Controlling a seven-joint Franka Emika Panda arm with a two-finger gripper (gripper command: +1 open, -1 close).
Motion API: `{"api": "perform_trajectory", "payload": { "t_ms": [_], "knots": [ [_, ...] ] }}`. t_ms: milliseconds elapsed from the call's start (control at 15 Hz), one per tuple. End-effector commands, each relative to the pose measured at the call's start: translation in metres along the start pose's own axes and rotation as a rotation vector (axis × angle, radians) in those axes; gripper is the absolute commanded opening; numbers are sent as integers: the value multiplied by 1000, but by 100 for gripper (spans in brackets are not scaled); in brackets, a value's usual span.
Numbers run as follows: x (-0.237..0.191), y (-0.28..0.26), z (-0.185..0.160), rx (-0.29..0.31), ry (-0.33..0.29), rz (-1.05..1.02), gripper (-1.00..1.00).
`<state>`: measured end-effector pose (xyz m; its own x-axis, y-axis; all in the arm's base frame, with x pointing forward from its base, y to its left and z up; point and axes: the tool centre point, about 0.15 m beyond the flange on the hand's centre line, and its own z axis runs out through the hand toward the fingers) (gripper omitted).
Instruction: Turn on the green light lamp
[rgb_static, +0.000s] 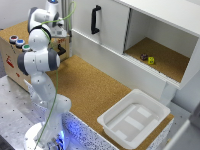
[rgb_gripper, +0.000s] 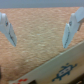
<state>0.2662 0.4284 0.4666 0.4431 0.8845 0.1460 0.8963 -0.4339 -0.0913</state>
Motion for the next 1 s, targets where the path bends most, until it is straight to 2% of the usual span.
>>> {"api": "perform_trajectory", "payload": {
  "t_ms": [0, 133, 200, 267, 400, 600, 933],
  "knots": [
    [17, -54, -16, -102, -212, -112, 100],
    [9, -69, -18, -136, -214, -216, 100],
    [5, -75, -21, -139, -194, -267, 100],
    [1, -79, -24, -130, -175, -303, -100],
    [-8, -90, -27, -101, -157, -386, -100],
    [-25, -99, -34, -26, -128, -448, -100],
    [-47, -97, -36, -14, -119, -477, -100]
  ]
}}
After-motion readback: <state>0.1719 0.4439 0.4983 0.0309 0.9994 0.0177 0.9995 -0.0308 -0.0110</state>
